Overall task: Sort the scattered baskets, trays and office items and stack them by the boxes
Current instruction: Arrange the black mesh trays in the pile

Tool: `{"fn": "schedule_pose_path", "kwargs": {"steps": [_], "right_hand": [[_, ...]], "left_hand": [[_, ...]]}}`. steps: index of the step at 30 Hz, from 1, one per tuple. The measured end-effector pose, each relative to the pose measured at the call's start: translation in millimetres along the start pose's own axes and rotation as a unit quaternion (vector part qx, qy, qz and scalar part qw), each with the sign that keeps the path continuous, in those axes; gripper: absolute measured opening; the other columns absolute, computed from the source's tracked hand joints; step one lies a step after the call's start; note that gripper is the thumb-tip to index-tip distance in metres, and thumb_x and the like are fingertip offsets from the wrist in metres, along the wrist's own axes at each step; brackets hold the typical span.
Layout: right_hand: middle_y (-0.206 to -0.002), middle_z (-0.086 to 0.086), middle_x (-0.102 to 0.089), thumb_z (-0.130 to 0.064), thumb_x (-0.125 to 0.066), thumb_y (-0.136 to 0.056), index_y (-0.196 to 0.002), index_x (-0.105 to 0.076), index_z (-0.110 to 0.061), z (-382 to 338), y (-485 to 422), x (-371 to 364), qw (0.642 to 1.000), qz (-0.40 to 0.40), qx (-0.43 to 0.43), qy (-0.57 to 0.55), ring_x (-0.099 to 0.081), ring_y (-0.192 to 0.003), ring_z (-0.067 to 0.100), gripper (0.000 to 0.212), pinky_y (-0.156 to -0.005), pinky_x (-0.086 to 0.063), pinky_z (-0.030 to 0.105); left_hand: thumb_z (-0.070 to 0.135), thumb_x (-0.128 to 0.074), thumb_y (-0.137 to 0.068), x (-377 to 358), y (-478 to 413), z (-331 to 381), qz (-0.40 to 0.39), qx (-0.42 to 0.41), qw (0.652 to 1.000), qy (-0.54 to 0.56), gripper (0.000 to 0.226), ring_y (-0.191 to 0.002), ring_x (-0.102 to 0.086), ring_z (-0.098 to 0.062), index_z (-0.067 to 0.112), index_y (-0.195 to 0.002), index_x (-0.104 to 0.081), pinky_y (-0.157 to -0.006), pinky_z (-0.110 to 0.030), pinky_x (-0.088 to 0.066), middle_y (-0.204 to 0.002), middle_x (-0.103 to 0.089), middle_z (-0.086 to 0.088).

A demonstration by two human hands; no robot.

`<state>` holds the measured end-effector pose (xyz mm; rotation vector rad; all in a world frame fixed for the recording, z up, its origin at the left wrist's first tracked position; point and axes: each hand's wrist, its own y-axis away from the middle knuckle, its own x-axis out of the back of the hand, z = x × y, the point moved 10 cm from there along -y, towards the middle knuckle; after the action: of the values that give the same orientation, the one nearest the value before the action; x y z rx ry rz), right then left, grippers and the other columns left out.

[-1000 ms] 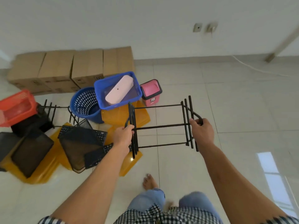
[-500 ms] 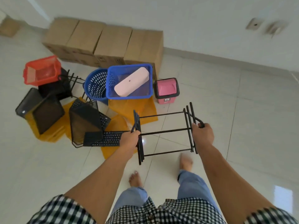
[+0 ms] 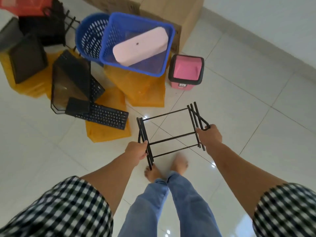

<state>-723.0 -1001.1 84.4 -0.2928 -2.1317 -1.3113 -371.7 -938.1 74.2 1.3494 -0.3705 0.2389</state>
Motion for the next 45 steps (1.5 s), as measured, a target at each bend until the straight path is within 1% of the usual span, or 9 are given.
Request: {"fn": "schedule_pose_path", "kwargs": {"steps": [4,9,13,16,24,31,35,39,45], "right_hand": [[-0.096,0.003,-0.066,-0.053,-0.072,-0.086,-0.111,-0.052,-0.014,-1,-46,-54,0.996,-0.048,0.028,0.075,-0.064,-0.091,0.027,0.050,-0.067,-0.044,0.031],[-0.077,-0.003,-0.056,-0.060,-0.078,-0.079,-0.101,-0.050,-0.016,-7,-96,-111,0.989,-0.035,0.049,0.133,-0.053,-0.056,0.011,0.057,-0.042,-0.032,0.024],[-0.075,-0.003,-0.055,-0.059,-0.078,-0.079,-0.104,-0.050,-0.016,-6,-130,-147,0.991,-0.021,0.043,0.121,-0.050,-0.056,0.008,0.057,-0.040,-0.030,0.021],[-0.081,-0.002,-0.062,-0.059,-0.078,-0.079,-0.104,-0.050,-0.018,-6,-149,-165,0.994,-0.018,0.044,0.098,-0.056,-0.056,0.010,0.055,-0.038,-0.031,0.019],[-0.081,-0.009,-0.055,-0.058,-0.078,-0.080,-0.113,-0.053,-0.020,-11,-175,-180,0.995,-0.022,0.065,0.079,-0.055,-0.074,0.013,0.056,-0.051,-0.036,0.026],[-0.105,0.003,-0.061,-0.062,-0.077,-0.078,-0.129,-0.052,-0.013,-15,-183,-183,0.989,-0.044,0.041,0.138,-0.058,-0.097,0.026,0.075,-0.067,-0.049,0.035],[-0.135,0.018,-0.044,-0.073,-0.070,-0.076,-0.143,-0.033,-0.011,2,-154,-168,0.983,-0.009,0.009,0.182,-0.052,-0.121,0.039,0.099,-0.090,-0.050,0.046],[-0.150,0.017,-0.033,-0.073,-0.063,-0.082,-0.151,-0.027,-0.015,-2,-78,-156,0.970,-0.003,0.100,0.221,-0.039,-0.136,0.040,0.097,-0.106,-0.038,0.053],[-0.169,0.014,0.003,-0.075,-0.044,-0.091,-0.161,-0.008,-0.019,-27,73,-116,0.914,-0.055,0.240,0.323,-0.002,-0.155,0.032,0.097,-0.122,-0.015,0.053]], "left_hand": [[0.033,-0.072,-0.093,-13,-64,-21,0.003,0.030,0.999,0.040,0.044,-0.083,-0.071,-0.022,-0.002,-0.117,-0.062,-0.085,-0.037,-0.061,-0.106,-0.067,-0.014],[0.048,-0.080,-0.082,-19,-140,-29,0.029,0.018,0.999,0.013,0.054,-0.084,-0.074,-0.020,0.002,-0.104,-0.064,-0.084,-0.034,-0.061,-0.097,-0.071,-0.012],[0.055,-0.081,-0.076,-26,-184,-20,0.034,-0.009,0.999,-0.028,0.054,-0.093,-0.072,-0.026,0.007,-0.086,-0.060,-0.091,-0.040,-0.058,-0.095,-0.071,-0.012],[0.062,-0.076,-0.078,-30,-204,-13,0.056,-0.023,0.997,-0.058,0.057,-0.089,-0.069,-0.025,0.008,-0.091,-0.064,-0.079,-0.036,-0.058,-0.092,-0.071,-0.009],[0.066,-0.075,-0.074,-37,-223,-17,0.053,-0.037,0.998,-0.023,0.049,-0.084,-0.072,-0.022,0.020,-0.085,-0.062,-0.077,-0.040,-0.062,-0.087,-0.071,-0.004],[0.026,-0.049,-0.105,-44,-133,-1,0.034,0.021,0.999,-0.021,0.049,-0.130,-0.050,-0.045,-0.014,-0.134,-0.048,-0.112,-0.050,-0.038,-0.136,-0.053,-0.033],[0.014,-0.041,-0.108,-30,-60,24,0.054,-0.002,0.996,-0.074,0.049,-0.136,-0.034,-0.050,-0.014,-0.146,-0.028,-0.113,-0.053,-0.024,-0.149,-0.032,-0.037],[0.047,-0.047,-0.103,-7,-58,17,0.092,-0.066,0.973,-0.201,0.076,-0.144,-0.030,-0.041,0.016,-0.161,-0.008,-0.114,-0.049,-0.033,-0.164,-0.013,-0.016],[0.072,-0.031,-0.095,30,15,-34,0.155,-0.130,0.930,-0.307,0.083,-0.152,-0.012,-0.036,0.030,-0.160,-0.001,-0.117,-0.052,-0.023,-0.169,-0.001,-0.009]]}}
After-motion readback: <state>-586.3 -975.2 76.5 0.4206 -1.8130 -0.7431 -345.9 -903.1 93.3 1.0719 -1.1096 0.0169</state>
